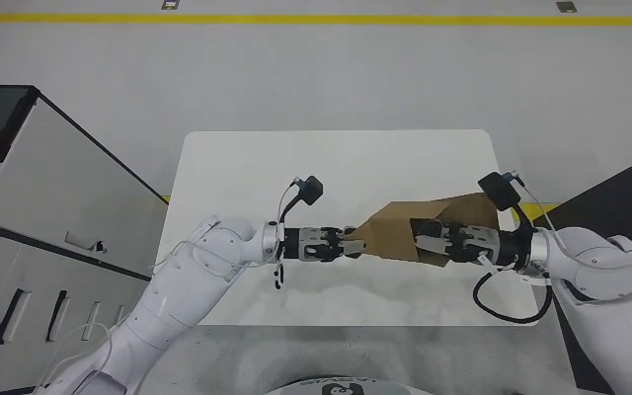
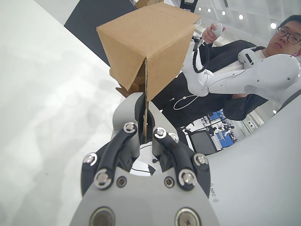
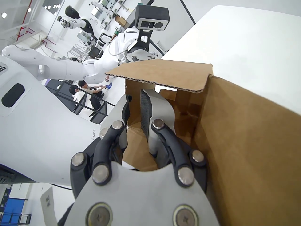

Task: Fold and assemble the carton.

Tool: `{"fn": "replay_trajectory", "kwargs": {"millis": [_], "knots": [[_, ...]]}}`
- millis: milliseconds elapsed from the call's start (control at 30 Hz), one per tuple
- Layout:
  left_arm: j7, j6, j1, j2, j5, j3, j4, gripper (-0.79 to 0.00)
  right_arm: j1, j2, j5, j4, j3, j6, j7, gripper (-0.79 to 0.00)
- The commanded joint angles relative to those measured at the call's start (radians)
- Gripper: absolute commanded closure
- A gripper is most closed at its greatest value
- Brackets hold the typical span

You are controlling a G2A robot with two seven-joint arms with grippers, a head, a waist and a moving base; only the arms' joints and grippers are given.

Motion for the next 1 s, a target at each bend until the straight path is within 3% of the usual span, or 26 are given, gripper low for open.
{"fn": "replay_trajectory", "kwargs": {"millis": [0, 167, 533, 967], "knots": [[0.001, 0.0, 0.0, 0.0, -0.001, 0.0, 0.0, 0.0, 0.001, 0.0, 0.011, 0.008, -0.002, -0.002, 0.002, -0.099], [0.0, -0.001, -0.002, 0.0, -0.001, 0.0, 0.003, 0.0, 0.006, -0.001, 0.038, 0.034, -0.01, -0.017, 0.011, -0.077], [0.003, -0.002, -0.009, -0.002, 0.001, 0.008, 0.009, 0.0, 0.032, -0.002, 0.031, 0.061, -0.042, -0.021, 0.021, -0.12], [0.007, 0.001, -0.01, -0.002, 0.017, 0.008, 0.01, 0.0, 0.092, -0.004, -0.096, 0.041, -0.089, 0.044, 0.007, -0.077]]}}
